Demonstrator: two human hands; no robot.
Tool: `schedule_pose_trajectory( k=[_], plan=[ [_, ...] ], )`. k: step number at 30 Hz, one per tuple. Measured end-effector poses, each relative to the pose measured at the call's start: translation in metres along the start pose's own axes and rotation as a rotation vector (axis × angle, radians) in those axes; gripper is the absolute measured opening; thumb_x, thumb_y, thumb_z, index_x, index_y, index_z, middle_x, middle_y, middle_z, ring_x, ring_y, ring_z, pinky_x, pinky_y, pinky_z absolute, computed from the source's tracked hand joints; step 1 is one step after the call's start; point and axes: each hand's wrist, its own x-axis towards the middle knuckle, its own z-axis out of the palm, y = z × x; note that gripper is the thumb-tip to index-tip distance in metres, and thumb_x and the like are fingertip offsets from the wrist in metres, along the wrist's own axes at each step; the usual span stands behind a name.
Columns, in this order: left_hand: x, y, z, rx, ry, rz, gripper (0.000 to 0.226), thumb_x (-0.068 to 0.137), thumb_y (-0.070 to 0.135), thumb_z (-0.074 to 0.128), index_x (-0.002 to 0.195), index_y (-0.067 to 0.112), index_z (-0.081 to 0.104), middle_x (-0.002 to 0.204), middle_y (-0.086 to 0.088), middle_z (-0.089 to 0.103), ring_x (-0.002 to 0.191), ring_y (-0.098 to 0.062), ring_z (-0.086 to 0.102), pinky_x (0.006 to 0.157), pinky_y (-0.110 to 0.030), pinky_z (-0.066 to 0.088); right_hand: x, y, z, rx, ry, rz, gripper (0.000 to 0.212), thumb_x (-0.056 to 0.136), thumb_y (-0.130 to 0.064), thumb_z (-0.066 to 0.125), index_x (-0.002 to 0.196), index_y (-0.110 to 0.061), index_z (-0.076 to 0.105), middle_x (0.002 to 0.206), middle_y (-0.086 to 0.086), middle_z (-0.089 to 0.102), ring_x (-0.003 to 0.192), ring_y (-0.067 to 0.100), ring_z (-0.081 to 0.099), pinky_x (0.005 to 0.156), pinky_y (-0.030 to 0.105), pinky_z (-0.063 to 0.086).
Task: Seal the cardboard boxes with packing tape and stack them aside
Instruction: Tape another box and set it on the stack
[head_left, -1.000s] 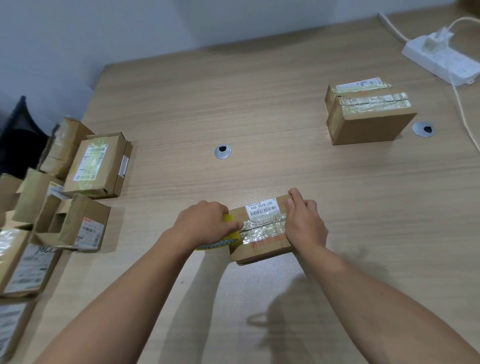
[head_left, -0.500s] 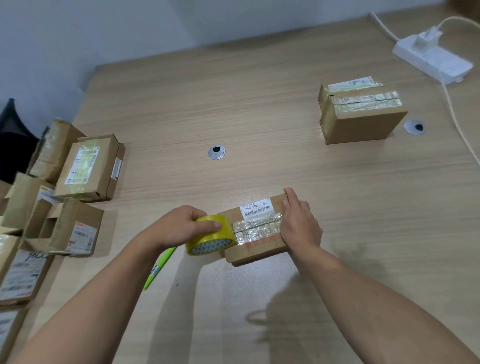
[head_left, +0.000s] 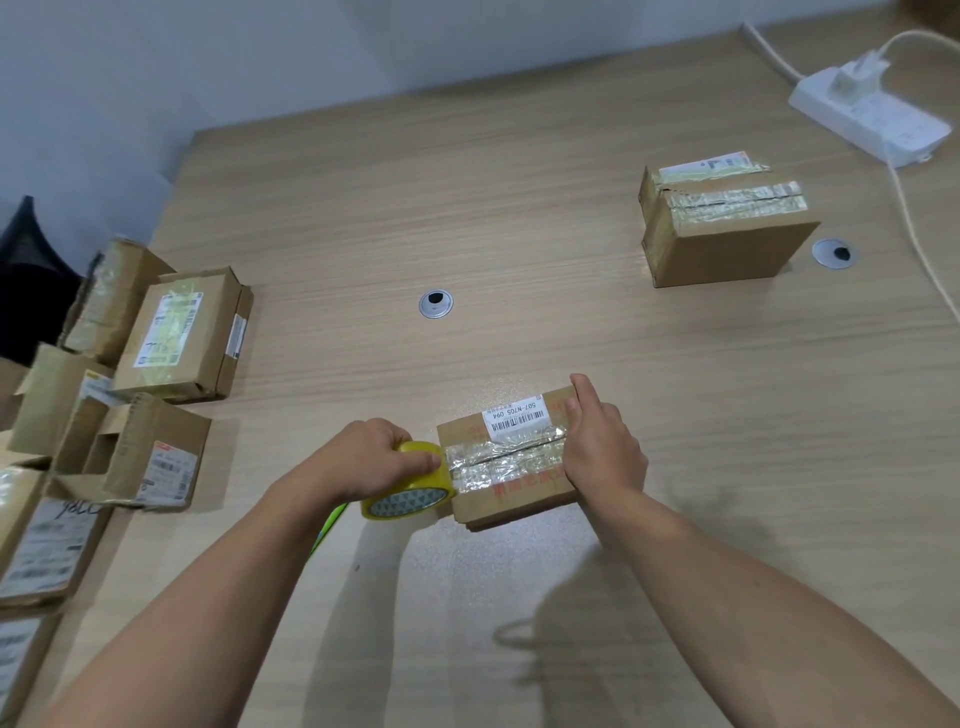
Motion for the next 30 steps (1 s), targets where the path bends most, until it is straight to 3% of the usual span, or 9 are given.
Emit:
schedule_pose_trajectory(
  k=[3, 6, 10, 13, 17, 23, 26, 30],
  plan=[
    [0.004, -0.013, 0.004, 0.116, -0.008, -0.041, 0.042, 0.089, 0.056, 0.061, 0.079, 0.016, 0.071, 0.079, -0.006, 0.066, 0.080, -0.023, 0.061, 0.070, -0.032, 0.047, 0.001, 0.000, 0.000, 0.004, -0.005, -0.001, 0.039, 0.109, -0.043, 0.019, 0.147, -0.044, 0.027, 0.135, 0.005, 0.053, 0.111, 0.033, 0.057, 0.082, 0.041, 0.035],
    [0.006, -0.025, 0.011, 0.140, -0.024, -0.058, 0.043, 0.090, 0.058, 0.059, 0.076, 0.019, 0.068, 0.080, -0.005, 0.067, 0.079, -0.020, 0.062, 0.066, -0.030, 0.046, 0.000, -0.001, 0.001, 0.007, -0.004, -0.003, 0.041, 0.109, -0.044, 0.019, 0.149, -0.045, 0.026, 0.135, 0.004, 0.054, 0.112, 0.032, 0.057, 0.081, 0.040, 0.034],
    [0.013, -0.027, 0.018, 0.159, -0.034, -0.081, 0.046, 0.090, 0.061, 0.058, 0.091, 0.017, 0.071, 0.096, -0.006, 0.068, 0.086, -0.021, 0.061, 0.074, -0.032, 0.050, 0.000, 0.001, 0.001, 0.012, 0.000, -0.001, 0.041, 0.108, -0.046, 0.019, 0.149, -0.047, 0.026, 0.136, 0.002, 0.054, 0.114, 0.032, 0.056, 0.081, 0.039, 0.033],
    [0.019, -0.028, 0.023, 0.189, -0.042, -0.110, 0.044, 0.088, 0.065, 0.057, 0.087, 0.021, 0.065, 0.090, -0.004, 0.063, 0.085, -0.022, 0.060, 0.069, -0.031, 0.046, 0.001, 0.001, 0.002, 0.020, -0.001, -0.003, 0.042, 0.108, -0.048, 0.019, 0.149, -0.047, 0.026, 0.137, 0.002, 0.054, 0.116, 0.032, 0.056, 0.082, 0.039, 0.033],
    [0.025, -0.027, 0.033, 0.209, -0.052, -0.140, 0.050, 0.087, 0.065, 0.056, 0.100, 0.019, 0.070, 0.092, -0.003, 0.059, 0.087, -0.022, 0.059, 0.073, -0.033, 0.050, 0.002, 0.002, 0.003, 0.023, -0.001, 0.004, 0.042, 0.108, -0.049, 0.018, 0.150, -0.049, 0.025, 0.137, 0.001, 0.054, 0.116, 0.031, 0.055, 0.083, 0.040, 0.033],
    [0.033, -0.025, 0.040, 0.196, -0.054, -0.174, 0.045, 0.085, 0.065, 0.057, 0.094, 0.022, 0.067, 0.094, -0.004, 0.061, 0.088, -0.023, 0.062, 0.080, -0.036, 0.056, 0.000, 0.005, 0.002, 0.052, -0.006, -0.023, 0.047, 0.105, -0.055, 0.023, 0.152, -0.050, 0.021, 0.142, 0.000, 0.049, 0.120, 0.027, 0.053, 0.090, 0.043, 0.040],
    [0.034, -0.022, 0.044, 0.184, -0.056, -0.184, 0.050, 0.086, 0.063, 0.057, 0.103, 0.018, 0.070, 0.094, -0.003, 0.061, 0.089, -0.023, 0.062, 0.082, -0.036, 0.056, -0.004, 0.007, 0.000, 0.005, -0.021, -0.094, 0.065, 0.096, -0.069, 0.035, 0.155, -0.049, 0.014, 0.157, -0.003, 0.027, 0.138, 0.023, 0.035, 0.099, 0.048, 0.043],
    [0.037, -0.018, 0.049, 0.181, -0.040, -0.180, 0.048, 0.085, 0.062, 0.056, 0.099, 0.018, 0.069, 0.096, -0.004, 0.065, 0.086, -0.021, 0.062, 0.078, -0.033, 0.056, -0.009, 0.014, -0.002, -0.132, -0.019, -0.234, 0.083, 0.087, -0.077, 0.046, 0.156, -0.047, 0.011, 0.164, -0.004, 0.002, 0.151, 0.021, 0.005, 0.110, 0.054, 0.035]
  ],
)
